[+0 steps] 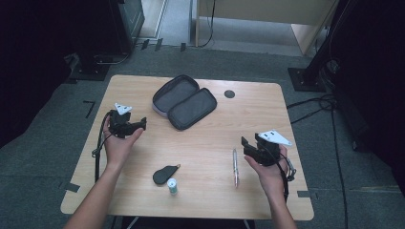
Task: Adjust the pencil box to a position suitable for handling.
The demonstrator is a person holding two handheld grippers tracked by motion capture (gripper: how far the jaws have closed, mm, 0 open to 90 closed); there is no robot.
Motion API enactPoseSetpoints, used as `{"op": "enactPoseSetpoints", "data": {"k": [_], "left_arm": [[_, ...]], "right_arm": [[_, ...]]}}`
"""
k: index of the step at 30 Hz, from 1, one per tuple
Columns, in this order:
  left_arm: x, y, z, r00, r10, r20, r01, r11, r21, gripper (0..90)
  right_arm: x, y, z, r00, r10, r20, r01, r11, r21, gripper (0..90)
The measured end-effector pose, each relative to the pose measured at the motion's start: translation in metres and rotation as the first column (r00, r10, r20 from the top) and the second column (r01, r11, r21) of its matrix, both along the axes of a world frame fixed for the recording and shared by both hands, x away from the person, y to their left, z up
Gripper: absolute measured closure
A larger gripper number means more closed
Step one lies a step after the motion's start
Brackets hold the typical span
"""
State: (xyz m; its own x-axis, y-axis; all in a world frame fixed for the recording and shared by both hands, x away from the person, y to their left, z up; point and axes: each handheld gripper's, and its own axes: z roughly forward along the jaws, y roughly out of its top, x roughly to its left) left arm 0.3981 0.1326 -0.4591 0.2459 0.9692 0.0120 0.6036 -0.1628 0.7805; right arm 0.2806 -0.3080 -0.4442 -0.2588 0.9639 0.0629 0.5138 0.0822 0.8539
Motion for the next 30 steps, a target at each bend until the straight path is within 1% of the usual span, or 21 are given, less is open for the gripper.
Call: {"op": "enactPoseSetpoints", "data": {"k": [1,3,4,5,7,9,13,17,20,23,25,27,30], "left_arm": [[0.005,-0.001,-0.001,1.0000,0.001,0.000,-0.001,1.0000,-0.010,23.6],[0.012,-0.003,-0.003,0.9999,0.010,-0.014,-0.010,0.9998,-0.018,23.6],[0.015,-0.004,-0.004,0.9998,0.012,-0.017,-0.012,0.9998,-0.016,23.9],[0.018,-0.006,-0.005,0.9998,0.009,-0.018,-0.009,0.9999,-0.011,24.7],[0.025,-0.010,-0.005,0.9998,0.012,-0.019,-0.012,0.9998,-0.017,26.6],[0.032,-0.015,-0.006,0.9997,0.002,-0.024,-0.003,0.9998,-0.018,30.0],[0.044,-0.024,-0.008,0.9989,-0.025,-0.041,0.024,0.9995,-0.019,35.6],[0.054,-0.028,-0.009,0.9988,-0.021,-0.045,0.020,0.9995,-0.023,41.2],[0.060,-0.030,-0.010,0.9991,-0.017,-0.039,0.016,0.9995,-0.027,46.1],[0.065,-0.030,-0.011,1.0000,-0.004,-0.005,0.003,0.9983,-0.058,49.5],[0.069,-0.030,-0.012,0.9999,-0.002,-0.014,0.001,0.9978,-0.066,50.2],[0.075,-0.030,-0.014,0.9996,-0.011,-0.028,0.009,0.9971,-0.075,50.5],[0.082,-0.036,-0.016,0.9990,-0.005,-0.045,0.002,0.9976,-0.070,50.1]], "right_arm": [[0.002,0.003,0.000,1.0000,0.008,0.000,-0.008,1.000,0.000,43.2],[0.006,0.010,-0.001,0.9997,0.023,0.000,-0.023,1.000,-0.008,42.3],[0.009,0.015,-0.002,0.9996,0.030,0.000,-0.030,0.999,-0.018,42.1],[0.011,0.019,-0.002,0.9994,0.035,-0.007,-0.035,0.999,-0.017,41.7],[0.016,0.027,-0.004,0.9979,0.063,-0.014,-0.063,0.998,-0.013,41.8],[0.021,0.036,-0.005,0.9961,0.085,-0.024,-0.085,0.996,-0.008,41.5],[0.028,0.053,-0.002,0.9927,0.118,-0.026,-0.118,0.993,-0.010,40.9],[0.031,0.069,0.001,0.9880,0.153,-0.021,-0.153,0.988,-0.017,40.9],[0.034,0.079,0.000,0.9853,0.169,-0.027,-0.169,0.985,-0.025,40.6],[0.037,0.087,-0.003,0.9828,0.181,-0.036,-0.182,0.983,-0.031,40.5],[0.039,0.092,-0.006,0.9815,0.187,-0.042,-0.188,0.982,-0.033,40.5],[0.040,0.095,-0.007,0.9800,0.193,-0.049,-0.195,0.980,-0.033,40.5],[0.042,0.101,-0.009,0.9784,0.200,-0.054,-0.202,0.979,-0.039,40.2]]}}
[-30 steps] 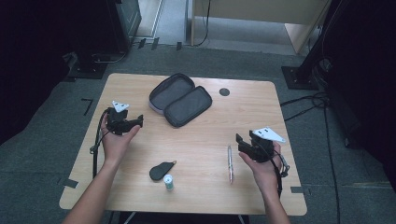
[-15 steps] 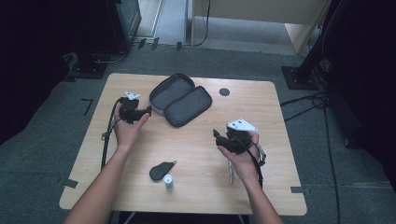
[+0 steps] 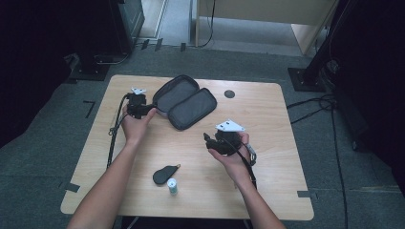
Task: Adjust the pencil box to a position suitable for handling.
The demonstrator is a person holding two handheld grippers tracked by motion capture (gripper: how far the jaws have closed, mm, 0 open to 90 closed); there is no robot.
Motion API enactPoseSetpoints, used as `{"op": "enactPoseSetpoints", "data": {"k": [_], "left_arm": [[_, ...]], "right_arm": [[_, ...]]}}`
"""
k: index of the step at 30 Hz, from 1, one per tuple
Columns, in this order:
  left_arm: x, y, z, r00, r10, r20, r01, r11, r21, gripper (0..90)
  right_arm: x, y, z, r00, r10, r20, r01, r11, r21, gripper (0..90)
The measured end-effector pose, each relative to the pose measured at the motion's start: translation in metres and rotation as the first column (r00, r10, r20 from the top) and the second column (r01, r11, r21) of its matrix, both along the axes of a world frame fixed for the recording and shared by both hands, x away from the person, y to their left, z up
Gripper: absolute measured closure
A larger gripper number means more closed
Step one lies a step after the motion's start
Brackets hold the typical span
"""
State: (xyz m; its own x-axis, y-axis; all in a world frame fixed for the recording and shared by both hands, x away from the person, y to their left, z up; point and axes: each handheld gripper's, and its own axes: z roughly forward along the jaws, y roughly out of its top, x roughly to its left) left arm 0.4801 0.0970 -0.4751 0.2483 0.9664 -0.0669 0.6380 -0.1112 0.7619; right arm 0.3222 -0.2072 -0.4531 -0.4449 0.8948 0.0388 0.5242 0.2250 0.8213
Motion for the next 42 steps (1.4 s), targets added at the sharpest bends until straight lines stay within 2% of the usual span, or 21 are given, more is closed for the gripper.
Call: {"op": "enactPoseSetpoints", "data": {"k": [4,7,9,11,13,15,18,19,23,25,29,32,37,39,40,42], "left_arm": [[0.008,-0.006,-0.006,0.9991,0.021,-0.037,-0.020,0.9992,0.034,50.1],[0.012,-0.009,-0.010,0.9973,0.040,-0.061,-0.038,0.9989,0.028,48.1],[0.012,-0.010,-0.011,0.9964,0.040,-0.076,-0.038,0.9988,0.030,50.1],[0.012,-0.014,-0.012,0.9970,0.025,-0.073,-0.022,0.9987,0.045,60.1],[0.009,-0.016,-0.010,0.9978,0.031,-0.059,-0.026,0.9962,0.084,70.4],[0.007,-0.016,-0.009,0.9977,0.045,-0.051,-0.041,0.9961,0.078,79.7],[0.004,-0.015,-0.006,0.9964,0.075,-0.039,-0.072,0.9942,0.079,89.3],[0.003,-0.013,-0.004,0.9960,0.085,-0.028,-0.083,0.9945,0.063,90.0],[-0.003,-0.008,0.004,0.9949,0.098,-0.020,-0.099,0.9951,-0.002,90.0],[-0.007,-0.008,0.008,0.9949,0.100,-0.011,-0.100,0.9948,-0.017,90.0],[-0.022,-0.013,0.016,0.9940,0.108,0.017,-0.106,0.9911,-0.081,90.0],[-0.035,-0.019,0.010,0.9948,0.101,0.016,-0.099,0.9906,-0.095,90.0],[-0.052,-0.028,-0.006,0.9983,0.058,-0.011,-0.058,0.9959,-0.069,89.7],[-0.058,-0.028,-0.011,0.9995,0.028,-0.017,-0.029,0.9951,-0.095,84.8],[-0.059,-0.027,-0.012,0.9996,0.017,-0.022,-0.019,0.9948,-0.100,78.8],[-0.059,-0.027,-0.013,0.9997,-0.009,-0.023,0.007,0.9942,-0.107,71.6]], "right_arm": [[0.001,0.005,-0.002,0.9999,0.009,-0.006,-0.009,1.000,-0.002,39.9],[0.000,0.007,-0.004,0.9998,0.013,-0.011,-0.013,1.000,-0.004,39.7],[0.000,0.007,-0.006,0.9997,0.012,-0.020,-0.012,1.000,-0.007,39.4],[-0.001,0.008,-0.009,0.9998,0.010,-0.019,-0.010,1.000,-0.027,39.1],[-0.003,0.008,-0.012,0.9998,0.011,-0.014,-0.012,0.999,-0.041,39.0],[-0.004,0.006,-0.015,0.9997,0.016,-0.019,-0.017,0.999,-0.047,39.0],[-0.005,0.003,-0.019,0.9996,0.005,-0.026,-0.006,0.999,-0.045,39.1],[-0.005,0.002,-0.019,0.9997,0.004,-0.024,-0.005,0.999,-0.045,39.1],[-0.007,0.000,-0.021,0.9996,0.004,-0.028,-0.006,0.999,-0.042,39.4],[-0.008,0.001,-0.020,0.9997,0.005,-0.026,-0.006,0.999,-0.040,39.4],[-0.011,0.003,-0.020,0.9997,0.016,-0.018,-0.016,0.999,-0.035,39.5],[-0.011,0.006,-0.020,0.9995,0.022,-0.021,-0.023,0.999,-0.027,39.7],[-0.009,0.016,-0.022,0.9984,0.043,-0.038,-0.043,0.999,-0.011,39.7],[-0.008,0.023,-0.023,0.9966,0.066,-0.050,-0.066,0.998,0.006,38.8],[-0.008,0.028,-0.023,0.9948,0.087,-0.053,-0.087,0.996,0.013,37.4],[-0.005,0.034,-0.025,0.9941,0.093,-0.055,-0.093,0.996,0.011,34.4]]}}
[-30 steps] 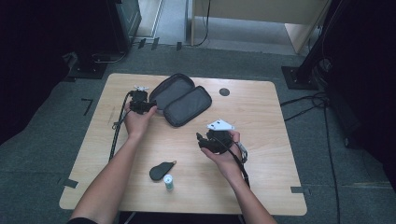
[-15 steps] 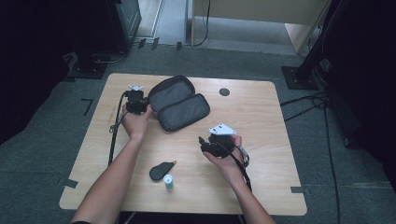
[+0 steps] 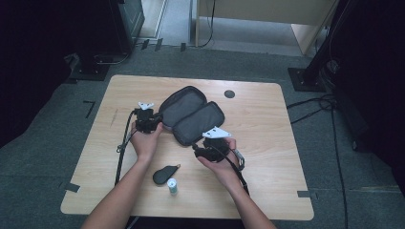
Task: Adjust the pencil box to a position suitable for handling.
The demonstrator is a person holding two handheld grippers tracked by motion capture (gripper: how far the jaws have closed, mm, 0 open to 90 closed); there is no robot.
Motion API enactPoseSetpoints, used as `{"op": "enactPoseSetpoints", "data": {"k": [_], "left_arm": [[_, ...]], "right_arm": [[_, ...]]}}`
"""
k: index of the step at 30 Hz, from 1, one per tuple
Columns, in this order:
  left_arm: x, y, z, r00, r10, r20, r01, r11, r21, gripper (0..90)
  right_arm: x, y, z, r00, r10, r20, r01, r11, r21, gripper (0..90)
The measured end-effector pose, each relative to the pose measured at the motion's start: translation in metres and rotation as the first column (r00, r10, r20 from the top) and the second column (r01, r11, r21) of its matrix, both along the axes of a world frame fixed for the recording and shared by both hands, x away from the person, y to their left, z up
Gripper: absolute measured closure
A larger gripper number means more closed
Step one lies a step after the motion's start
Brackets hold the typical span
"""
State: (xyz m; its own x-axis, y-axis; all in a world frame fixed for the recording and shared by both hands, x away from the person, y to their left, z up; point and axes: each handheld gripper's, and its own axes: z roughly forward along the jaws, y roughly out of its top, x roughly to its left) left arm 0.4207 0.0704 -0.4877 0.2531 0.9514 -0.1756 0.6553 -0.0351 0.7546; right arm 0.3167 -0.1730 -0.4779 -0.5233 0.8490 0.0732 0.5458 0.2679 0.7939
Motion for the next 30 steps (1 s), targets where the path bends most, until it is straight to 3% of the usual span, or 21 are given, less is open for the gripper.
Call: {"op": "enactPoseSetpoints", "data": {"k": [3,6,8,12,14,18,20,22,24,30], "left_arm": [[0.003,0.003,-0.001,0.9999,-0.002,0.013,0.001,0.9992,0.039,54.7],[0.010,0.006,-0.001,0.9998,0.005,0.018,-0.006,0.9984,0.057,47.3],[0.015,0.007,-0.002,0.9997,-0.001,0.024,0.000,0.9983,0.058,45.9],[0.024,0.004,-0.006,0.9979,-0.064,-0.011,0.064,0.9962,0.058,49.4],[0.024,0.003,-0.008,0.9949,-0.097,-0.027,0.099,0.9920,0.078,56.6],[0.019,0.005,-0.008,0.9931,-0.110,-0.039,0.113,0.9913,0.068,65.5],[0.017,0.007,-0.007,0.9917,-0.121,-0.046,0.123,0.9909,0.054,66.4],[0.013,0.008,-0.006,0.9888,-0.139,-0.055,0.142,0.9888,0.048,64.7],[0.007,0.007,-0.006,0.9866,-0.153,-0.057,0.156,0.9867,0.046,63.9],[-0.008,-0.004,-0.005,0.9683,-0.239,-0.072,0.245,0.9648,0.095,61.2]], "right_arm": [[0.006,0.008,-0.003,1.0000,0.003,-0.005,-0.003,1.000,0.013,28.4],[0.008,0.017,-0.005,1.0000,0.002,-0.008,-0.002,1.000,0.027,19.2],[0.010,0.027,-0.006,1.0000,-0.006,0.007,0.006,1.000,-0.004,13.2],[0.018,0.041,-0.010,0.9995,-0.029,0.012,0.029,0.999,-0.042,11.0],[0.024,0.045,-0.014,0.9993,-0.037,0.002,0.038,0.997,-0.067,9.2],[0.031,0.050,-0.025,0.9992,-0.037,-0.011,0.035,0.992,-0.121,7.7],[0.032,0.050,-0.028,0.9989,-0.046,-0.014,0.043,0.988,-0.147,8.0],[0.034,0.047,-0.031,0.9959,-0.088,-0.023,0.082,0.978,-0.190,7.6],[0.036,0.040,-0.032,0.9937,-0.102,-0.046,0.093,0.980,-0.178,7.9],[0.037,0.017,-0.032,0.9881,-0.149,-0.039,0.138,0.971,-0.194,12.2]]}}
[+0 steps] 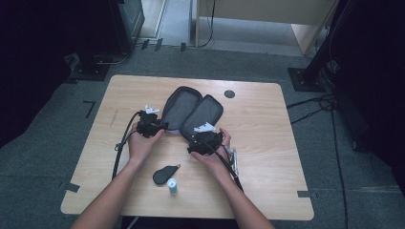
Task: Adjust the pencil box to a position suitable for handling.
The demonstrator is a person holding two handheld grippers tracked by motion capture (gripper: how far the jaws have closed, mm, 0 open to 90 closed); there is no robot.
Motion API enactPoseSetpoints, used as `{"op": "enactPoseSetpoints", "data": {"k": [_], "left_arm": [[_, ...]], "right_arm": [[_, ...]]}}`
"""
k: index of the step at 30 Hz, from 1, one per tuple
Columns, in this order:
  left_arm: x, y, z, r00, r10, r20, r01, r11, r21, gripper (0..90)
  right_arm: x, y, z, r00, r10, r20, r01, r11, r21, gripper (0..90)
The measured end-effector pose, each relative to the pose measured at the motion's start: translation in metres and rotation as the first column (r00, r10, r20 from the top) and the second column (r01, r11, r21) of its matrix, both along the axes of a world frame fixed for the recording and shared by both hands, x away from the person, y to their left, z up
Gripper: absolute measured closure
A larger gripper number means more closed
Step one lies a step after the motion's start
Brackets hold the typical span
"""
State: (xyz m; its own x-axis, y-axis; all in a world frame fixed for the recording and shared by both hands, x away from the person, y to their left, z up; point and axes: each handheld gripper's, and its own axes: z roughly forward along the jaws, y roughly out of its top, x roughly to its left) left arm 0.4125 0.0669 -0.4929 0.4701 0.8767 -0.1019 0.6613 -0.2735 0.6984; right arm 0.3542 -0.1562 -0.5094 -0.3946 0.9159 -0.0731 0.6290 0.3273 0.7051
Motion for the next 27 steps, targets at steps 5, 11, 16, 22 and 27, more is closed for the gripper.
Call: {"op": "enactPoseSetpoints", "data": {"k": [5,11,16,22,27], "left_arm": [[-0.010,-0.008,0.002,0.9987,-0.050,-0.008,0.050,0.9988,-0.004,59.9],[-0.020,-0.018,0.006,0.9919,-0.126,-0.015,0.126,0.9919,-0.018,59.6],[-0.023,-0.024,0.006,0.9704,-0.241,0.011,0.241,0.9693,-0.046,55.9],[-0.024,-0.019,0.009,0.9599,-0.273,0.065,0.277,0.9590,-0.061,41.2],[-0.024,-0.005,0.006,0.9713,-0.226,0.074,0.231,0.9709,-0.064,37.1]], "right_arm": [[0.004,-0.015,0.002,0.9990,-0.044,-0.003,0.044,0.999,0.006,13.4],[0.008,-0.028,0.005,0.9929,-0.118,0.010,0.118,0.993,0.015,14.2],[0.014,-0.041,0.007,0.9844,-0.174,0.028,0.173,0.985,0.008,15.9],[0.025,-0.061,0.013,0.9644,-0.259,0.053,0.259,0.966,0.007,22.2],[0.023,-0.073,0.022,0.9561,-0.289,0.047,0.285,0.955,0.081,27.5]]}}
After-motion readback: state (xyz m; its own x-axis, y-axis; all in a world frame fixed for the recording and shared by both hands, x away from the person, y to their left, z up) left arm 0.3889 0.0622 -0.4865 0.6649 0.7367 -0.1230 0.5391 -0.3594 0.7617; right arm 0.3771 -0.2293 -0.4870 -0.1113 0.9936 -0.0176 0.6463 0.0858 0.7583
